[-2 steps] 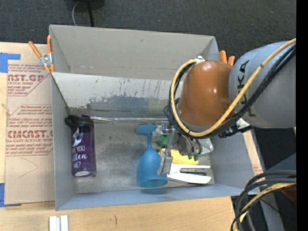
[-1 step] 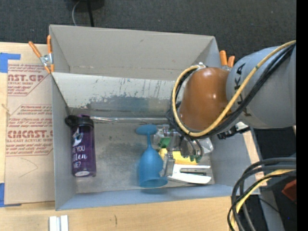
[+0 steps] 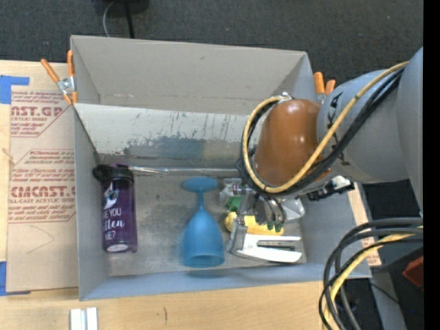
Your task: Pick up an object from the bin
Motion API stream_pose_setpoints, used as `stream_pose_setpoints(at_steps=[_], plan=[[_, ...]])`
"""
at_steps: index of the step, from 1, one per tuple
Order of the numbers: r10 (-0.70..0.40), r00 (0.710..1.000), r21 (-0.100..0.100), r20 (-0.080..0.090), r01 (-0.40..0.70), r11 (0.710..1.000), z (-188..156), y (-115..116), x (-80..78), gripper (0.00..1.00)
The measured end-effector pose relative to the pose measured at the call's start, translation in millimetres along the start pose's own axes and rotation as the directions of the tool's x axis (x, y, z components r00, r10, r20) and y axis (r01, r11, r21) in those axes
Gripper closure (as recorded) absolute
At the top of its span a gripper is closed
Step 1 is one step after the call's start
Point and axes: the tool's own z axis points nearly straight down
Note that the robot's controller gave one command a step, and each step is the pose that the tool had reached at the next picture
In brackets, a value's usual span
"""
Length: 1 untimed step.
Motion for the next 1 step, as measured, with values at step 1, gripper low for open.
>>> stream_pose_setpoints(at_steps=[1], plan=[[0.226,0.974,-0.002,0.003,-0.226,0.974,42.2,-16.5,-9.7,0.0]])
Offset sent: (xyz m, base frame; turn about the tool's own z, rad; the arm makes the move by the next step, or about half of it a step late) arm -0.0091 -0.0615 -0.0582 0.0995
